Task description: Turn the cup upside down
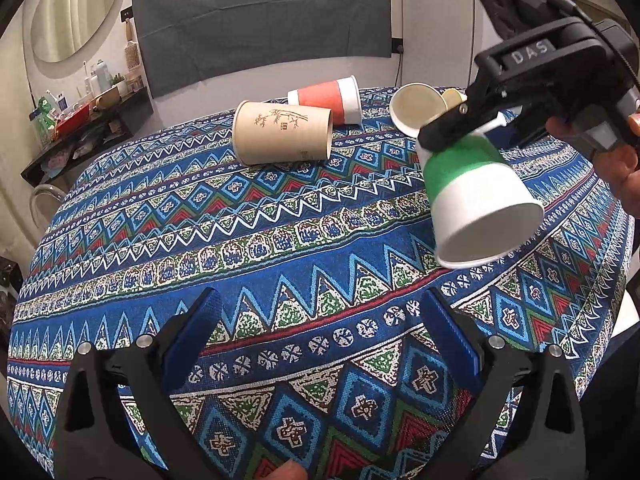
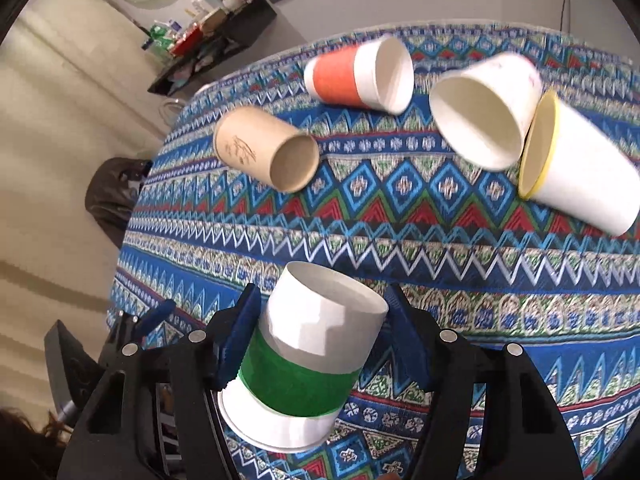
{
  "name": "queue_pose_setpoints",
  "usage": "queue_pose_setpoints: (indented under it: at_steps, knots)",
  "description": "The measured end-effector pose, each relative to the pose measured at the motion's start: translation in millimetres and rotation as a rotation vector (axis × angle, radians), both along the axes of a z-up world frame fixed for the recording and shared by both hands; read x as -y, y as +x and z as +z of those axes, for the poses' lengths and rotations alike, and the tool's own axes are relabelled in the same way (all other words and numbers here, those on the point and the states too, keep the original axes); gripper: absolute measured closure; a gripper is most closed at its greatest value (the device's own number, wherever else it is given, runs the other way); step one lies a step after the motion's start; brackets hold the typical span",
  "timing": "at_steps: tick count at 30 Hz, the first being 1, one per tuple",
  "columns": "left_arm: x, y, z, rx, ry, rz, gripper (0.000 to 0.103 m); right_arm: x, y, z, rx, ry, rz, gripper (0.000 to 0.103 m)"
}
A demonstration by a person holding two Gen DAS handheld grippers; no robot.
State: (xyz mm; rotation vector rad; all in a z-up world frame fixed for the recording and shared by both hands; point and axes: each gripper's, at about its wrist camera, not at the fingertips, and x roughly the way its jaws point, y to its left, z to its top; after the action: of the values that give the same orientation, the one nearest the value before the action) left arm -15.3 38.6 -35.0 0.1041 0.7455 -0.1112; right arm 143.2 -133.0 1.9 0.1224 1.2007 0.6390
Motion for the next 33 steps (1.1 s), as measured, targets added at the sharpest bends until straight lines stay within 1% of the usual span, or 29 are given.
queue_pose_setpoints:
  at_steps: [3, 5, 11, 19, 26, 33]
  knots:
    - [0, 0, -1, -0.003, 0.0, -0.001, 0.006, -1, -4, 15, 0.094, -0.007, -0.004, 0.044]
    - [0, 0, -1, -0.004, 0.002, -0.002, 0.006, 0, -4, 21, 0.134, -0.003, 0.007, 0.044]
    - [-1, 1, -3, -0.016, 0.0, -0.002, 0.006, 4, -7, 29, 0.279, -0.084, -0.015, 0.044]
    - [-3, 4, -5, -0.025, 0.007, 0.029, 0.006, 5, -32, 32, 0.431, -0.16, -0.002, 0.045]
    - [-8, 5, -6, -0.038, -0.01, 0.053, 0.006, -5, -55, 33, 0.506, -0.223, 0.049, 0.044]
    - [-6, 4, -6, -0.033, 0.009, 0.044, 0.006, -8, -70, 25, 0.494, -0.247, 0.087, 0.045]
